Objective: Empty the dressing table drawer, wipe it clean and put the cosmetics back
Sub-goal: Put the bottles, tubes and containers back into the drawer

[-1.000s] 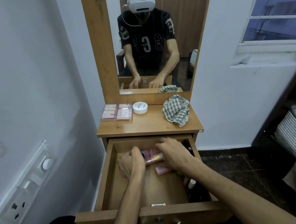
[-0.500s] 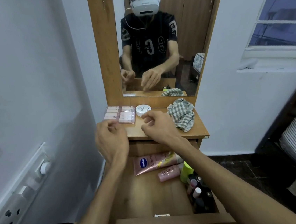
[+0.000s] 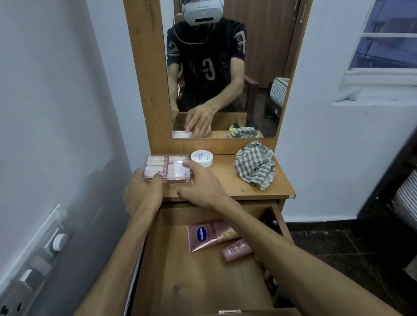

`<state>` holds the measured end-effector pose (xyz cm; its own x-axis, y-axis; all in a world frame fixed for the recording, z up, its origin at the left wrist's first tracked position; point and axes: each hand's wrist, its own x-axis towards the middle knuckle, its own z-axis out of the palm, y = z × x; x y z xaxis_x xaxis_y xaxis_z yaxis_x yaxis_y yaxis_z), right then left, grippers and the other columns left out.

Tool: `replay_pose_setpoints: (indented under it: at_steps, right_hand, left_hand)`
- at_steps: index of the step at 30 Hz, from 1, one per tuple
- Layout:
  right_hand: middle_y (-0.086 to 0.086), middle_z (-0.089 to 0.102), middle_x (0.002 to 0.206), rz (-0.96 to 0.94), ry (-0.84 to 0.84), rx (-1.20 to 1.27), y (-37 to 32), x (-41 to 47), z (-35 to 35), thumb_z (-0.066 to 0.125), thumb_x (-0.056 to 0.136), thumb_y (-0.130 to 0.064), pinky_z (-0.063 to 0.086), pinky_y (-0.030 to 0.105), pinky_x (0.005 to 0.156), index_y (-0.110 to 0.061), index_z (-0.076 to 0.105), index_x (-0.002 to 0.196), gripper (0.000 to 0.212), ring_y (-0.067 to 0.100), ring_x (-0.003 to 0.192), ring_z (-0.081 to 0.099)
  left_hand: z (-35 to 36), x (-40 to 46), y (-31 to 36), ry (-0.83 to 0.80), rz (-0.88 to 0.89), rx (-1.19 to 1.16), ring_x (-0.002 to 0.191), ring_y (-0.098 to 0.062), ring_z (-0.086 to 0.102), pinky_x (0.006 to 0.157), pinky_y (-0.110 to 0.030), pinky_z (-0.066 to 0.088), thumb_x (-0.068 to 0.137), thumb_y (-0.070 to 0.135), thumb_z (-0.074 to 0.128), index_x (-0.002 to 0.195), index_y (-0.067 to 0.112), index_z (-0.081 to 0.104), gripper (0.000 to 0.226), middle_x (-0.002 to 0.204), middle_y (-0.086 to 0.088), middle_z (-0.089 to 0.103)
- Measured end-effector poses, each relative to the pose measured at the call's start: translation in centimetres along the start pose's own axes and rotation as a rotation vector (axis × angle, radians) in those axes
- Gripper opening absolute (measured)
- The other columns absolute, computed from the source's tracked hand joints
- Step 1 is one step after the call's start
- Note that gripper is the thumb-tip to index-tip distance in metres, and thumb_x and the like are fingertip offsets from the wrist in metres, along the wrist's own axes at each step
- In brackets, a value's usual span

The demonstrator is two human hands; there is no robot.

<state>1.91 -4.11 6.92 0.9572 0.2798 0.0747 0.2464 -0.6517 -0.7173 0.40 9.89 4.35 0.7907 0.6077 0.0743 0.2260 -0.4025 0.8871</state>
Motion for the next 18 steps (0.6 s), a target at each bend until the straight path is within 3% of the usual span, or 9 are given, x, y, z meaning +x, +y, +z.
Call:
replay_pose_setpoints:
  at_steps: [3,6,11,15,18]
  right_hand:
    - [0.003,0.069,0.129,-0.052,0.064,0.046,0.6,-1.5,0.2,0.078,0.081,-0.014,0.053,0.034,0.096,-0.016,0.054,0.144,0.068,0.022,0.116,0.065]
    - [0.003,0.069,0.129,-0.029,0.149,0.11,1.2,-2.8,0.4,0.081,0.078,-0.028,0.055,0.04,0.099,-0.018,0.058,0.142,0.069,0.019,0.114,0.065]
    - [-0.003,0.075,0.105,0.073,0.15,0.297,2.5,-5.6,-0.5,0.082,0.078,-0.039,0.063,0.036,0.086,-0.02,0.071,0.127,0.054,0.008,0.091,0.072]
    - [0.003,0.079,0.093,0.198,0.101,0.464,4.1,-8.8,-1.2,0.08,0.082,-0.026,0.065,0.048,0.083,-0.021,0.076,0.11,0.029,0.019,0.083,0.078]
    - [0.007,0.08,0.088,0.256,0.04,0.528,5.0,-11.2,-1.3,0.078,0.083,-0.014,0.065,0.05,0.079,-0.02,0.075,0.109,0.027,0.021,0.077,0.079]
  left_hand:
    - [-0.7,-1.8,0.4,0.119,-0.016,-0.072,0.105,-0.03,0.065,0.085,-0.036,0.048,0.091,0.026,0.06,0.118,0.011,0.07,0.032,0.113,-0.01,0.073]
    - [-1.8,-3.8,0.9,0.192,-0.034,-0.114,0.095,-0.018,0.061,0.084,-0.029,0.044,0.091,0.025,0.065,0.116,0.011,0.071,0.029,0.111,-0.007,0.074]
    - [-3.9,-7.3,0.9,0.139,-0.053,-0.167,0.093,-0.015,0.064,0.081,-0.03,0.047,0.088,0.02,0.07,0.108,0.017,0.074,0.02,0.101,0.002,0.072]
    - [-5.5,-10.2,0.4,0.076,-0.027,-0.163,0.087,-0.012,0.067,0.075,-0.029,0.048,0.083,0.018,0.073,0.1,0.021,0.073,0.017,0.093,0.008,0.072]
    - [-6.3,-12.4,-0.2,0.011,-0.026,-0.14,0.086,-0.01,0.068,0.078,-0.034,0.055,0.077,0.022,0.075,0.098,0.025,0.073,0.021,0.088,0.009,0.073]
